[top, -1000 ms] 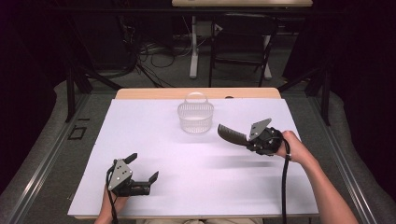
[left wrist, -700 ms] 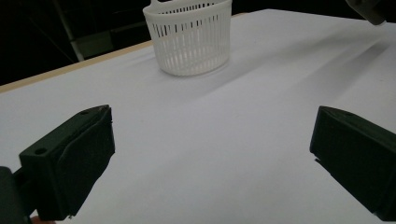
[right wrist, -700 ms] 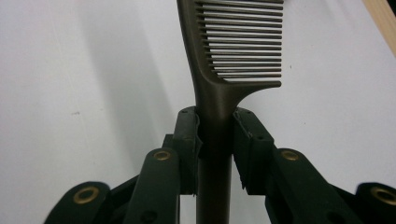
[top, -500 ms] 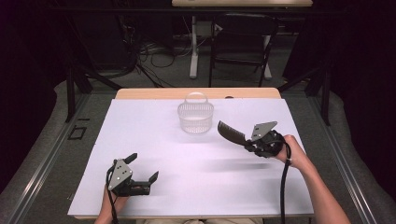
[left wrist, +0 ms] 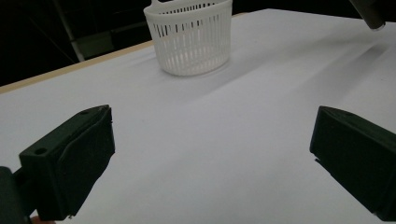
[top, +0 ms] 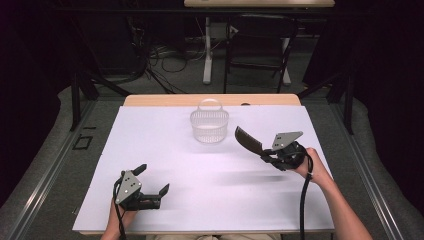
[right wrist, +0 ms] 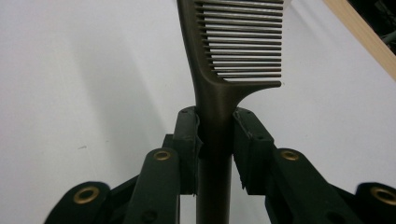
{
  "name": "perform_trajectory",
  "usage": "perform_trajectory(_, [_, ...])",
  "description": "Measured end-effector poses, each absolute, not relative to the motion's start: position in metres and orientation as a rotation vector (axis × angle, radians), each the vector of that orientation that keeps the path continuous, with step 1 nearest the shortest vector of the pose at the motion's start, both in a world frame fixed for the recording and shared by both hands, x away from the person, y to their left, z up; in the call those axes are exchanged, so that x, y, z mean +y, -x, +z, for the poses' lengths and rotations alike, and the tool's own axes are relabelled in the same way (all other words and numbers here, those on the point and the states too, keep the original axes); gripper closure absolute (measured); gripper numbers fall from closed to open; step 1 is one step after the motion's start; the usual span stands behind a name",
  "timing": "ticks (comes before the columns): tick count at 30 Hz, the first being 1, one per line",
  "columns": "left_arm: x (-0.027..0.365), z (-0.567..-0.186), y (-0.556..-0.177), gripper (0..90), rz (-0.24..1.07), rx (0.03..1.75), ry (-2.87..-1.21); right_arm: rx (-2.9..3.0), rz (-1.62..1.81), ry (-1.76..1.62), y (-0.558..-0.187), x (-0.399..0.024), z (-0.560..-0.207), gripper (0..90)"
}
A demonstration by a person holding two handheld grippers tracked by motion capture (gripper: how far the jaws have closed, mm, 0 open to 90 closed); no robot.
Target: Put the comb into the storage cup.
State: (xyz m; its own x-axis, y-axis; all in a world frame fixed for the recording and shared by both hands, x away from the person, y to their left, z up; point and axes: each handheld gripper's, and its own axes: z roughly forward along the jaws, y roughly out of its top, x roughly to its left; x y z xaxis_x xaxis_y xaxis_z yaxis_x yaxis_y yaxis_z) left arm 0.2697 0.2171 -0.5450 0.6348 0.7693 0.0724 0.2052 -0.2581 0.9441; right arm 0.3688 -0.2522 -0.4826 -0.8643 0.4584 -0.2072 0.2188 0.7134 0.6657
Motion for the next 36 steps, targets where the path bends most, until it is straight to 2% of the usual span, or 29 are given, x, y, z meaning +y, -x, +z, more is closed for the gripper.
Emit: perform_trajectory(36, [0.217,-0.546,-0.272,0.2,0.649,0.778,-1.792,2.421,1.138,-0.67,-0.366,-0.24,-0.482,72.7])
